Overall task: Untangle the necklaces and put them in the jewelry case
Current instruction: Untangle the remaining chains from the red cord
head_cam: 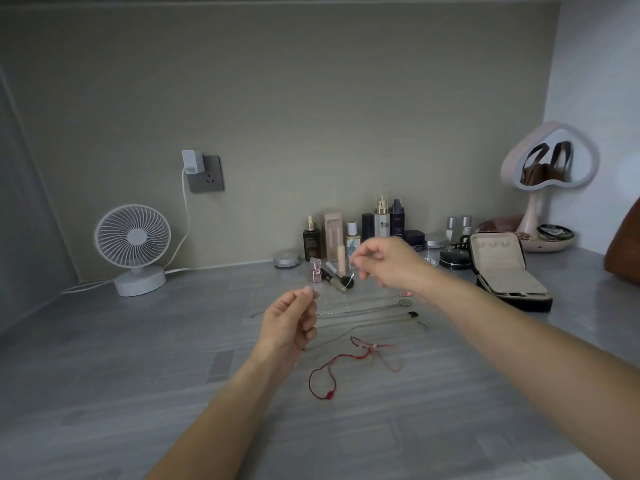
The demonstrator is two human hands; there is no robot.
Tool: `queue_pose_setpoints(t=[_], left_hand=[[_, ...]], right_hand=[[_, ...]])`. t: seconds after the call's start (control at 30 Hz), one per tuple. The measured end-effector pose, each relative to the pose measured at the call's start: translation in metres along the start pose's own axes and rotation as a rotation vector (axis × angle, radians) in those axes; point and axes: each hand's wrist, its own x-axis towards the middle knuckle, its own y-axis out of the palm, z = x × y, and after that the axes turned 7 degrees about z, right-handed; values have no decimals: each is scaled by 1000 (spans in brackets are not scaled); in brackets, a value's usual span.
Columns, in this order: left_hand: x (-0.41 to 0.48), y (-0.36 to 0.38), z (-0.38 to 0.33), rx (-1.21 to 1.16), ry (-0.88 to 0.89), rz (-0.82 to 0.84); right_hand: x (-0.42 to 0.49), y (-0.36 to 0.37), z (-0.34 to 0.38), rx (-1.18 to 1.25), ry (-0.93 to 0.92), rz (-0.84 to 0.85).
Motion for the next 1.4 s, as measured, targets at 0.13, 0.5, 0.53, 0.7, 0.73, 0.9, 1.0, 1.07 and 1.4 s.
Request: queue_pose_setpoints(t=[0.13, 0.5, 0.53, 0.7, 0.73, 0.9, 1.0, 1.07, 1.4], left_hand=[[-3, 7, 7, 85, -75, 71], [-12, 24, 16, 471, -73, 193], [-12, 24, 16, 483, -70, 196], [-12, 23, 14, 465, -88, 179], [-11, 22, 13, 462, -95, 175], [-9, 20, 14, 493, -119, 150], [-10, 20, 14, 512, -142, 168], [-11, 19, 14, 544, -157, 193], [-12, 20, 14, 647, -176, 258]], right_hand=[[4, 0, 24, 156, -60, 14], [12, 13, 53, 302, -94, 51], [12, 13, 54, 318, -93, 47], [15, 7, 49, 341, -91, -7], [14, 5, 45, 338, -90, -17], [10, -1, 16, 153, -78, -71], [5, -3, -12, 46, -17, -87], [-1, -2, -33, 41, 55, -65], [-29, 22, -116, -325, 212, 86]])
